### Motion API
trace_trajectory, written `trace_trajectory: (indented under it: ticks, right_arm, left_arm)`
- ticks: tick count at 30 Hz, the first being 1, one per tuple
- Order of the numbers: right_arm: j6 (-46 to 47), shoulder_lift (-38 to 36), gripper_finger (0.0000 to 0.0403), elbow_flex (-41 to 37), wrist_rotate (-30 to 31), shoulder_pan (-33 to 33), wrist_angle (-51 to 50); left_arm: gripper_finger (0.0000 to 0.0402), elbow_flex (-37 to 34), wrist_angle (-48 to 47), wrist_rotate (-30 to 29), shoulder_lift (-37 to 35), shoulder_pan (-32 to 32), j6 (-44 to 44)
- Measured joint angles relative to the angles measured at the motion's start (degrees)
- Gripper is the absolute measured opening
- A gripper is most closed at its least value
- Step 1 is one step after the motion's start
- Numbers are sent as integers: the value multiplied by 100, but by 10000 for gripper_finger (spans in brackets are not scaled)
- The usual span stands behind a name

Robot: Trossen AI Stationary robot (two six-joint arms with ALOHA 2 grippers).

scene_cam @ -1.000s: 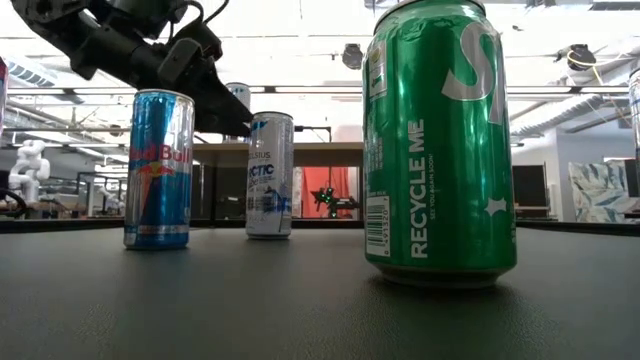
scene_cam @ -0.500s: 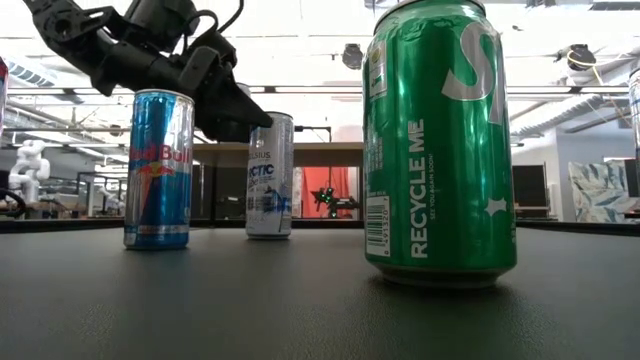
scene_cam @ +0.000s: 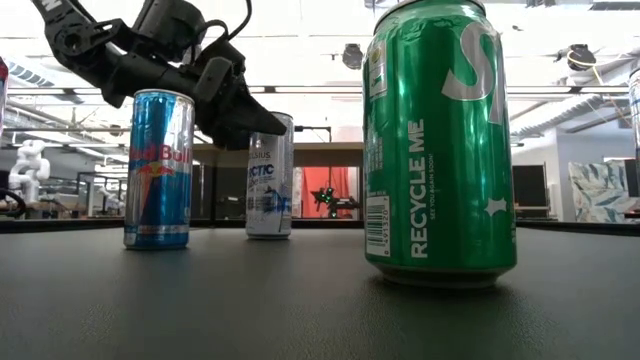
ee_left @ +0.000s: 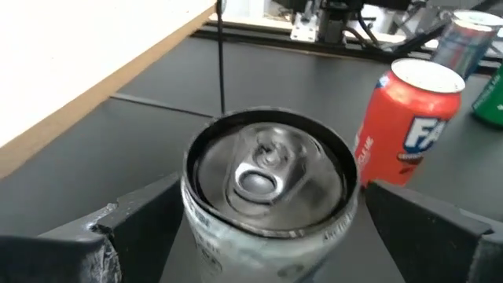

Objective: Place canned beverage on shelf
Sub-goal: Put the white-blue soda can, aligned with the other white-blue soda can on the shelf

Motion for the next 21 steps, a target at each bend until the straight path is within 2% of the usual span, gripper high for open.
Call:
trace_trajectory:
  ticks: [21]
  right_arm:
    - [0, 0, 400, 0, -2, 0, -2]
  left_arm:
    - [393, 4, 284, -236, 48, 15, -148]
